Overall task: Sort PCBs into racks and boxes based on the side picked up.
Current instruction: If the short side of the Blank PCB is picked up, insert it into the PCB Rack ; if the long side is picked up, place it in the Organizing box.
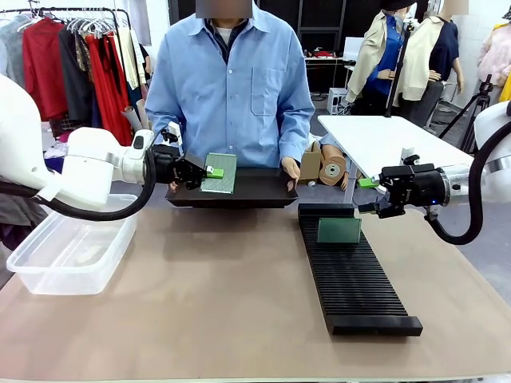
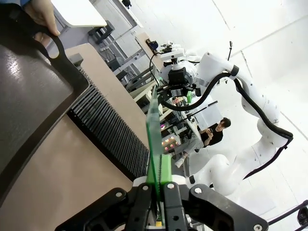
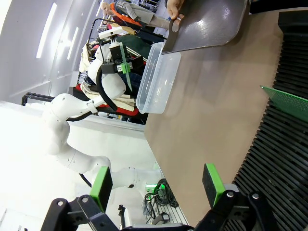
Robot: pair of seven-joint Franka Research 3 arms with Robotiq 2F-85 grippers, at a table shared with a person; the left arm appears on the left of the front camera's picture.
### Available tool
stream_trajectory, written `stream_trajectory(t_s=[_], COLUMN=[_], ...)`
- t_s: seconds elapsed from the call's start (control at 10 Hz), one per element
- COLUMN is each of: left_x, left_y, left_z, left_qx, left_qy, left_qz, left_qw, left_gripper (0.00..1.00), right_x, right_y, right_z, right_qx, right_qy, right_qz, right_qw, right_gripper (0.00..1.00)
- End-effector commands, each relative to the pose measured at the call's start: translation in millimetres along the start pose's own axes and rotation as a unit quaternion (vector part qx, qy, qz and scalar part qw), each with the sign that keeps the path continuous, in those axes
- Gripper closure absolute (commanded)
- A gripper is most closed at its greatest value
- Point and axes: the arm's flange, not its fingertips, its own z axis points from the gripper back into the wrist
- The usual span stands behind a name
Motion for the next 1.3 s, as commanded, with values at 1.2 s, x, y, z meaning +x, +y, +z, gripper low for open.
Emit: stream_trajectory(t_s=[1.2], left_x=[-20.5], left_y=[-37.4], left_z=[200.3], left_qx=[0.226], left_qy=[0.063], left_qz=[0.087], left_qw=[0.968], left_gripper=[1.0], right_x=[1.2], right_y=[1.9], right_z=[-0.1], right_qx=[0.002], right_qy=[-0.003], right_qz=[0.002], right_qw=[1.0], right_gripper=[0.0])
